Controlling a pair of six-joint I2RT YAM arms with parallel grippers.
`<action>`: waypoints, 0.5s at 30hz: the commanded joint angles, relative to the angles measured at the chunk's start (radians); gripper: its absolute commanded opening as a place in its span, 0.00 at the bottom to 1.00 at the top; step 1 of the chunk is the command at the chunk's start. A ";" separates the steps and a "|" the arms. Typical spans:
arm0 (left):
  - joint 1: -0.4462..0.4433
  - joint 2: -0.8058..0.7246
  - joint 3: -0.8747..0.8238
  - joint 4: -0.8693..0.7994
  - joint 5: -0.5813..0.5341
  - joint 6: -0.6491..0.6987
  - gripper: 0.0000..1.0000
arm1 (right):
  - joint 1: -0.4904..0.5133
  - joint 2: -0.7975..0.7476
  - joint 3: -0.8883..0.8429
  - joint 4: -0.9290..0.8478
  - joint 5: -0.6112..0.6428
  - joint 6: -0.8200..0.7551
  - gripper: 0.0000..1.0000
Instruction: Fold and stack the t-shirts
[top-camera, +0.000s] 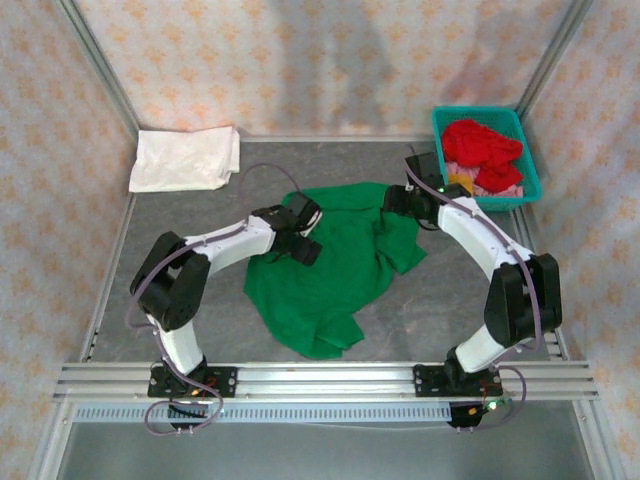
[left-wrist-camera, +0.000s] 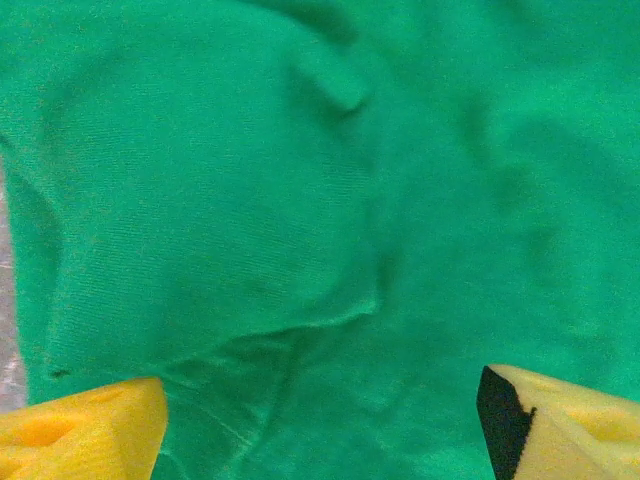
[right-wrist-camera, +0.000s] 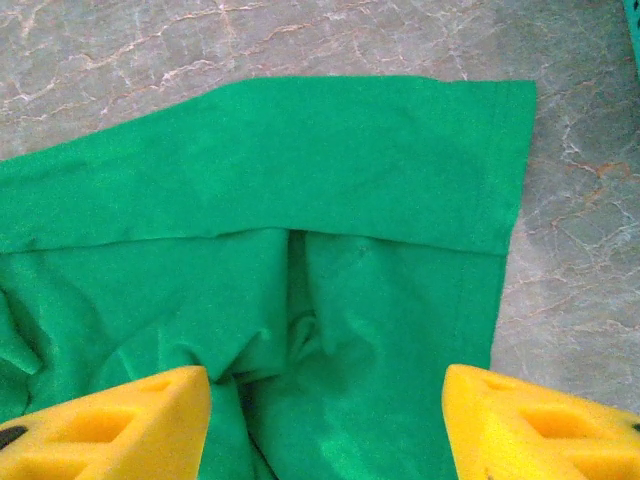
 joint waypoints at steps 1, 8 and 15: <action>0.018 0.021 0.017 0.052 -0.149 -0.005 0.81 | -0.002 -0.015 -0.009 0.052 -0.006 0.030 0.63; 0.058 0.070 0.044 0.062 -0.160 -0.002 0.29 | -0.019 -0.024 -0.038 0.077 -0.013 0.039 0.63; 0.093 -0.055 0.075 0.001 -0.206 -0.029 0.00 | -0.040 0.003 -0.017 0.028 0.039 0.032 0.63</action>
